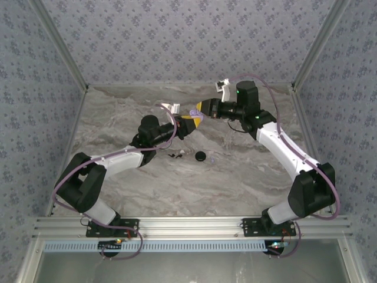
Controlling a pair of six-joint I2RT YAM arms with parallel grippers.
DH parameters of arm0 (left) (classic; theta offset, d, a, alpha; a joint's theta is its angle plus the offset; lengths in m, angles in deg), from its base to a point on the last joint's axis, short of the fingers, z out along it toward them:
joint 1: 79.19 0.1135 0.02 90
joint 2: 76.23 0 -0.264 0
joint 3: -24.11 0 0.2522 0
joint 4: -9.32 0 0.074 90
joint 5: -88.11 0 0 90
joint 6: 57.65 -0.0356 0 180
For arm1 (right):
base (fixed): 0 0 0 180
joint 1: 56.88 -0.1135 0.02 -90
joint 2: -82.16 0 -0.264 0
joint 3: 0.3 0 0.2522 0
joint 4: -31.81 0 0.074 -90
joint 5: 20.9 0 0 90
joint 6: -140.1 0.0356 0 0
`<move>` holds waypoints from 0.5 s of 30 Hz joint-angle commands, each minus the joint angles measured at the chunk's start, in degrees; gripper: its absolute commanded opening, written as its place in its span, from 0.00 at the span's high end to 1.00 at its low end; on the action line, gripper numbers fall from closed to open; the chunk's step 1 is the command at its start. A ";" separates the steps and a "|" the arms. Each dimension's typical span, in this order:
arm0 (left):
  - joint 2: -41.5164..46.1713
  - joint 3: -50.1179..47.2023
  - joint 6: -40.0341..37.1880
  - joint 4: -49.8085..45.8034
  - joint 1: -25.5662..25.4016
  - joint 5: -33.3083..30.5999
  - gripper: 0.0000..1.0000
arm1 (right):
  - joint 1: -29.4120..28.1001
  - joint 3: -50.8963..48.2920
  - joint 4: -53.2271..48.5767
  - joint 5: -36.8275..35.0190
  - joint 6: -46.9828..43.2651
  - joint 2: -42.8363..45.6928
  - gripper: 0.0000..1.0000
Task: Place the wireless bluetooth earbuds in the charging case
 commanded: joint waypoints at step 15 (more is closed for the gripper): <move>0.61 1.58 -2.51 3.35 -0.42 1.10 0.90 | -0.57 -0.66 -1.57 -0.80 -1.41 1.10 0.85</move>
